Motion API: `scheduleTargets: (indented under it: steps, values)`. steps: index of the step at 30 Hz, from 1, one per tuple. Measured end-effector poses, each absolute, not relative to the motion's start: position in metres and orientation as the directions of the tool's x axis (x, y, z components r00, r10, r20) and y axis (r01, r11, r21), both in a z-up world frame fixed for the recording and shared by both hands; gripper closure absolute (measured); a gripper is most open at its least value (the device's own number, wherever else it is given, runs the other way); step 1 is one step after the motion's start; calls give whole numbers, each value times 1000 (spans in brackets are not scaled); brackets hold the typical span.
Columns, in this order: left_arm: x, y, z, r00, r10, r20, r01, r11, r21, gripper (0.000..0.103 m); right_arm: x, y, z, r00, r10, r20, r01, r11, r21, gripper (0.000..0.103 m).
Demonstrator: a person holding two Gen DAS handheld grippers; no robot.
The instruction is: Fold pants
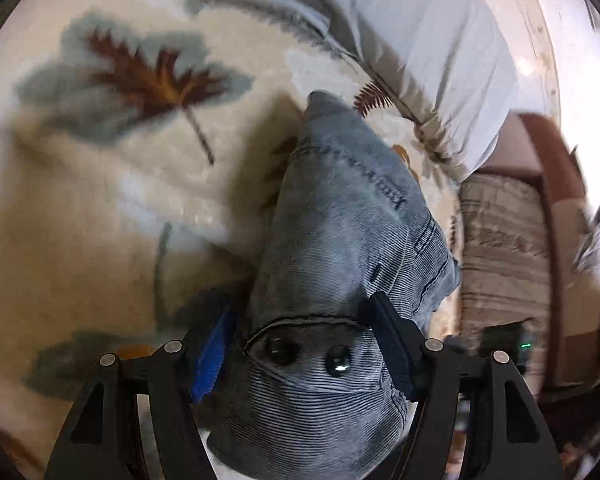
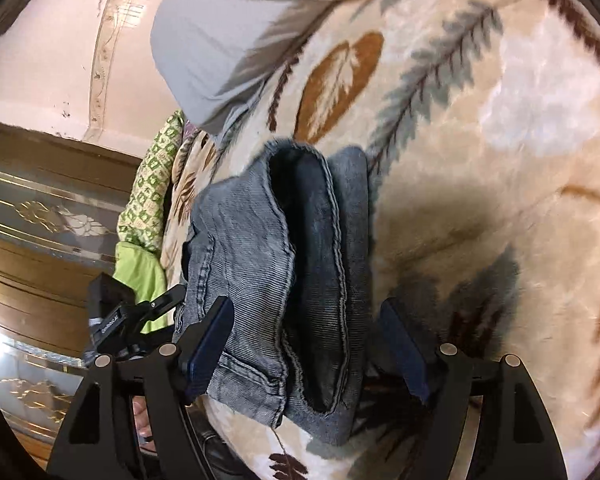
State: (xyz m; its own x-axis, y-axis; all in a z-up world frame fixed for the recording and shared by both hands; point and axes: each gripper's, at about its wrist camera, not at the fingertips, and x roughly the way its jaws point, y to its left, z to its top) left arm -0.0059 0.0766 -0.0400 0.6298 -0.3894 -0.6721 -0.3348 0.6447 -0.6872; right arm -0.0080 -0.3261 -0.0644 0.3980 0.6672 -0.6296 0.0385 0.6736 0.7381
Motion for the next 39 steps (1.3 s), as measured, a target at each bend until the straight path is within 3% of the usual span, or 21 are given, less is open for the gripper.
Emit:
scheduleTargets:
  steps: [3, 5, 8, 12, 21, 30, 34, 35, 39]
  values:
    - [-6, 89, -56, 644, -451, -618, -352, 542, -763, 38, -5, -314, -75, 373, 672, -639, 28, 680, 732, 26]
    - [-4, 89, -60, 651, -452, -610, -349, 535, -769, 40, -2, -303, -73, 363, 667, -651, 1, 698, 716, 45]
    - [-1, 82, -59, 659, -443, -607, -312, 574, -757, 50, 0, -294, -78, 359, 631, -688, 18, 732, 681, 68]
    - [-9, 70, -50, 630, -463, -624, -301, 594, -746, 65, -10, -294, -67, 397, 614, -682, 5, 742, 670, 85]
    - [-95, 16, -36, 640, -424, -641, -279, 648, -708, 66, -59, -304, -36, 385, 635, -670, -85, 747, 659, 87]
    - [-100, 1, 4, 687, -378, -621, -199, 724, -660, 66, -67, -313, 1, 456, 605, -652, -162, 777, 608, 87]
    - [-94, 0, -45, 601, -326, -729, -310, 746, -589, 55, -58, -324, -28, 451, 603, -658, -103, 768, 633, 81]
    - [-95, 1, -46, 610, -337, -717, -299, 740, -603, 50, -59, -326, -42, 449, 594, -668, -71, 768, 636, 78]
    - [-103, -7, -27, 631, -324, -705, -257, 770, -584, 49, -66, -335, -50, 456, 596, -661, -27, 752, 659, 67]
